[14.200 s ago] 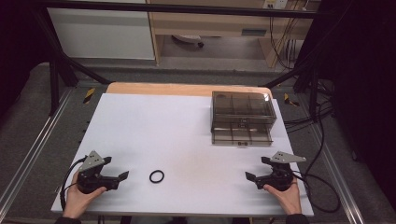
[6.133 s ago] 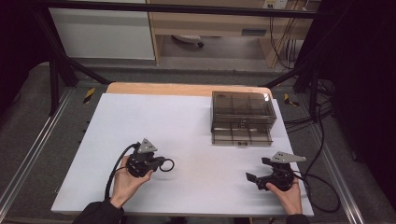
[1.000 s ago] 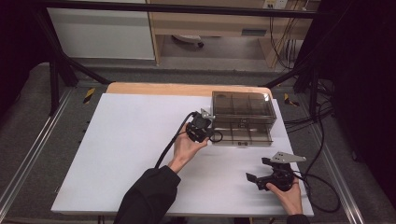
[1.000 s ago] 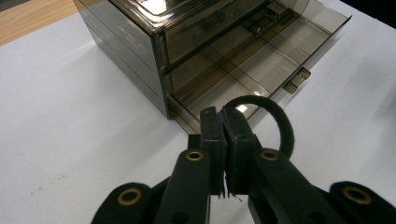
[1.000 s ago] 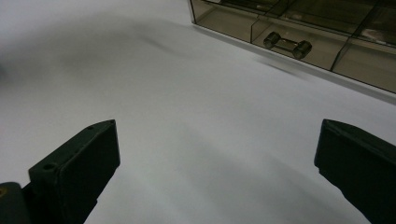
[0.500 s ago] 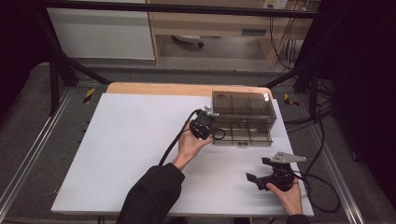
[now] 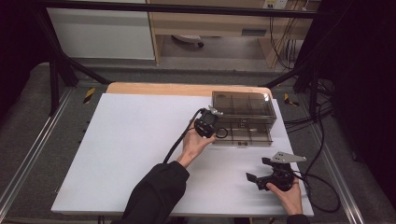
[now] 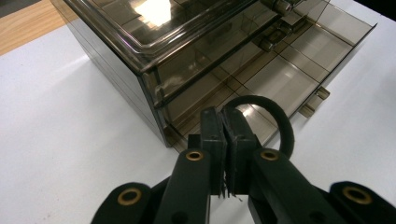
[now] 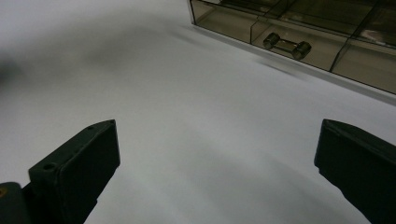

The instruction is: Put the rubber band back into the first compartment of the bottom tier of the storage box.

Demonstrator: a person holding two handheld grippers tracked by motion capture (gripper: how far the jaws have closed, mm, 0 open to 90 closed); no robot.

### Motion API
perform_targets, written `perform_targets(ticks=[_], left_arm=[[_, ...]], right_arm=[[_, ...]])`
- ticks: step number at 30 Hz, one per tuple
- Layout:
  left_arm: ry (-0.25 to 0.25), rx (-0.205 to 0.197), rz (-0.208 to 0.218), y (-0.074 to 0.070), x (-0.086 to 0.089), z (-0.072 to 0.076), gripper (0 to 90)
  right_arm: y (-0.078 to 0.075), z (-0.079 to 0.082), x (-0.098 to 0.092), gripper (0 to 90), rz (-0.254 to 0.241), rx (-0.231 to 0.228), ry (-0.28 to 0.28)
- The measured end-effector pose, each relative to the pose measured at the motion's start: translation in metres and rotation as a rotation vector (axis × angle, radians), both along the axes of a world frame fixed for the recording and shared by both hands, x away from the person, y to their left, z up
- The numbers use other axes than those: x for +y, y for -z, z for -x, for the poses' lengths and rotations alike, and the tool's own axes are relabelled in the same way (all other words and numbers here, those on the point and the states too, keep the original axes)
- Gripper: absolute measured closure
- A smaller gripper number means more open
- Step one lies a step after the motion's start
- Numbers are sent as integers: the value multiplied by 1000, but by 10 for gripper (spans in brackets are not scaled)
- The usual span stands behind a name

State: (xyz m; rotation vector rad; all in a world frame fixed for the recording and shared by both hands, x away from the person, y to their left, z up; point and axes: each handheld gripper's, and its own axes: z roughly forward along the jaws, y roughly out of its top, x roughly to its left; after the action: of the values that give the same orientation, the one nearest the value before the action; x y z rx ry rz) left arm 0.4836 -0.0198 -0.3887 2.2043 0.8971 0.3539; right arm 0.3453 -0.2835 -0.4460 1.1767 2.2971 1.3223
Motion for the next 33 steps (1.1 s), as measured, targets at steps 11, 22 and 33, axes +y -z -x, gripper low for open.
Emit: perform_targets(ticks=[11, 22, 33], left_arm=[[-8, 4, -7, 9, -6, -7, 871], [-9, 5, -19, 16, -8, -11, 871], [-7, 2, -29, 24, -13, -14, 870]], right_arm=[[0, 0, 0, 8, 4, -1, -3], [0, 0, 0, 8, 3, 0, -3], [0, 0, 0, 8, 1, -1, -2]])
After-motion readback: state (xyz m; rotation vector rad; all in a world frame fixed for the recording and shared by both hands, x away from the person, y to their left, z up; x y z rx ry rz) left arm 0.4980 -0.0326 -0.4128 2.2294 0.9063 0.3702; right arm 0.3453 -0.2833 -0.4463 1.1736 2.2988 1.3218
